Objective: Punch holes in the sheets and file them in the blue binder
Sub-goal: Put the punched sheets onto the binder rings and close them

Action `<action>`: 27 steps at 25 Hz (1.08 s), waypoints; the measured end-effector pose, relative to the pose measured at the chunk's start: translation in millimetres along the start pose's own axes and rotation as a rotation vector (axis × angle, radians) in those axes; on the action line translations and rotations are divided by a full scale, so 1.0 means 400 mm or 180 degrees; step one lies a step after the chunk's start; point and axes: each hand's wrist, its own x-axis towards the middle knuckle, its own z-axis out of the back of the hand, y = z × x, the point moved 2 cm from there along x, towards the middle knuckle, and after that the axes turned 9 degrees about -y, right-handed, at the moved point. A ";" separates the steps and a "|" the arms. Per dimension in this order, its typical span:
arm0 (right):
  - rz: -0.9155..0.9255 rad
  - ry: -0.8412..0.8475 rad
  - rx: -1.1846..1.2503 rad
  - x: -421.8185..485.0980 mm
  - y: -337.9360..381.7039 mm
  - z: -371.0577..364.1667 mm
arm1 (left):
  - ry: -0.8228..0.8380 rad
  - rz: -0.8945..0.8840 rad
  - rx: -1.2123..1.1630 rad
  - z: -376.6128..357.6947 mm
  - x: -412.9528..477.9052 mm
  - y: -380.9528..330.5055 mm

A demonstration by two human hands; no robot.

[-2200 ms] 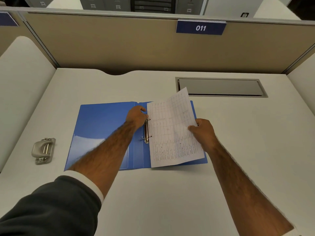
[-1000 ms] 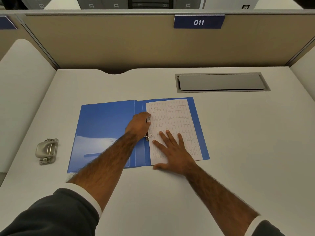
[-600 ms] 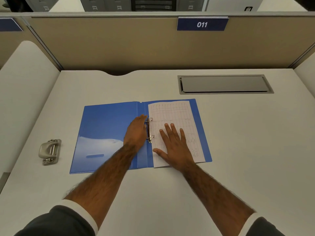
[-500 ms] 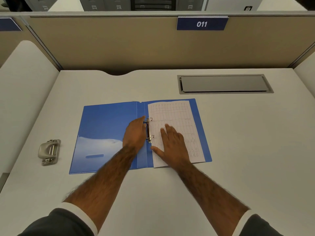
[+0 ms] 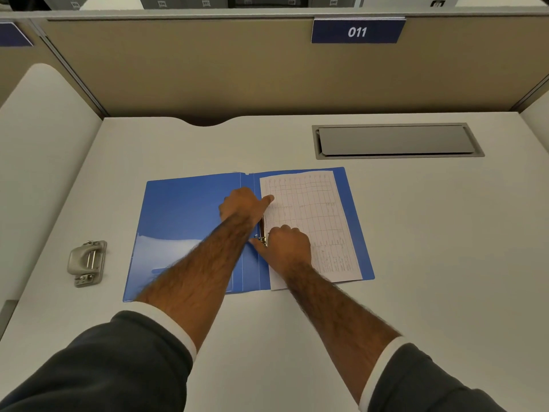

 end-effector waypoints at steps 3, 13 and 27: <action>0.0003 0.0023 0.0010 0.003 0.001 -0.002 | 0.0006 -0.0016 0.0143 -0.004 0.000 0.000; -0.0058 0.0052 0.0082 0.000 0.017 0.005 | 0.0027 -0.0106 0.0382 0.001 -0.001 -0.007; 0.0145 -0.0111 0.0162 0.003 0.009 -0.010 | 0.0006 -0.0232 0.0419 -0.003 -0.006 -0.008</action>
